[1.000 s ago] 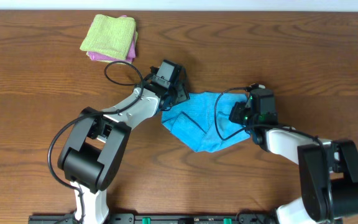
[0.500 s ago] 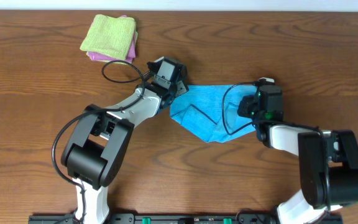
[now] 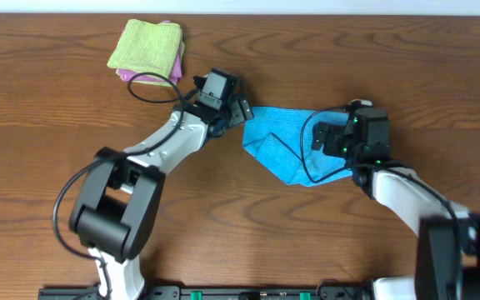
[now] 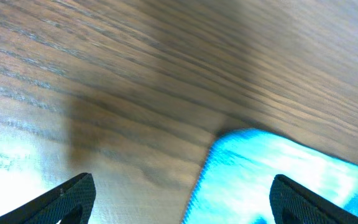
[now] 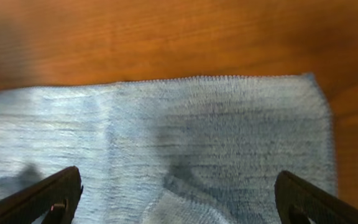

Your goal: Fold the cloth

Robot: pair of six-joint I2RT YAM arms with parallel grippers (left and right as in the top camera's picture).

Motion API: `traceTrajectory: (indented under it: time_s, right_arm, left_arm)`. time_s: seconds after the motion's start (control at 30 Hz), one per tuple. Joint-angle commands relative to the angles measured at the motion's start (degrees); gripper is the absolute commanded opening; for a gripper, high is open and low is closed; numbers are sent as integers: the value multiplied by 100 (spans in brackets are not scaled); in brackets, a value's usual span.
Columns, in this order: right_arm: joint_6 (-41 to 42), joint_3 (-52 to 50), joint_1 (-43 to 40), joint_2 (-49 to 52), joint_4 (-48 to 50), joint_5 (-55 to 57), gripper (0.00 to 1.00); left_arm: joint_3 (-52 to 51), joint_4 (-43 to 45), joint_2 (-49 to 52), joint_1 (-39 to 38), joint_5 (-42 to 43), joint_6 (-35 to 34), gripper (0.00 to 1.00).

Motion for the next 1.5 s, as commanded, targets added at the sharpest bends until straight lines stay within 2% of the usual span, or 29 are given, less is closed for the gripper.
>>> traceTrajectory:
  time_s: [0.0,0.1,0.2,0.3,0.43,0.57,0.63,0.7,0.73,0.87,1.0,1.07,1.23,1.37,1.47]
  right_arm:
    - [-11,153,0,-389,-382,-74,99]
    - [105,181,0,-505,-992,-221,99]
    - [-15,179,0,-367,-1513,-197,99]
    - [-734,181,-17,118,-1388,-199,99]
    - [-1290,396,-105,699,-1270,-199,99]
    - [-1836,597,-109,848,-1266,-153,93]
    - [-2074,623,-109,848,-1257,7,84]
    - [-2175,632,-109,848,-1279,39,80]
    - [-2173,632,-107,848,-1296,37,75]
    - [-2170,632,-107,848,-1309,39,40]
    - [-2170,684,-107,846,-1311,42,38]
    - [-2170,782,-94,844,-1394,42,34]
    - [-2170,1362,-85,778,-2393,42,29]
    - [-2168,1902,-35,573,-3480,44,7]
    - [-2166,1987,-9,411,-3799,42,5]
  left_arm:
    - [170,-136,-197,-37,922,52,91]
    - [170,-380,-195,-127,1429,-232,91]
    - [170,-627,-195,-334,1508,-284,94]
    - [170,-577,-164,-566,1486,-348,97]
    - [170,-575,-160,-671,1506,-951,97]
    - [166,-752,-160,-688,1447,-1263,94]
    - [166,-868,-157,-697,1414,-1379,92]
    - [157,-977,-138,-730,1307,-1482,91]
    - [157,-1023,-107,-750,1309,-1591,90]
    - [157,-999,-26,-796,1309,-1755,89]
    - [157,-925,0,-791,1307,-1812,88]
    - [157,-866,0,-791,1311,-1812,88]
    - [157,-850,0,-791,1307,-1812,88]
    - [157,-811,0,-791,1266,-1812,88]
    - [157,-785,0,-791,1237,-1812,88]
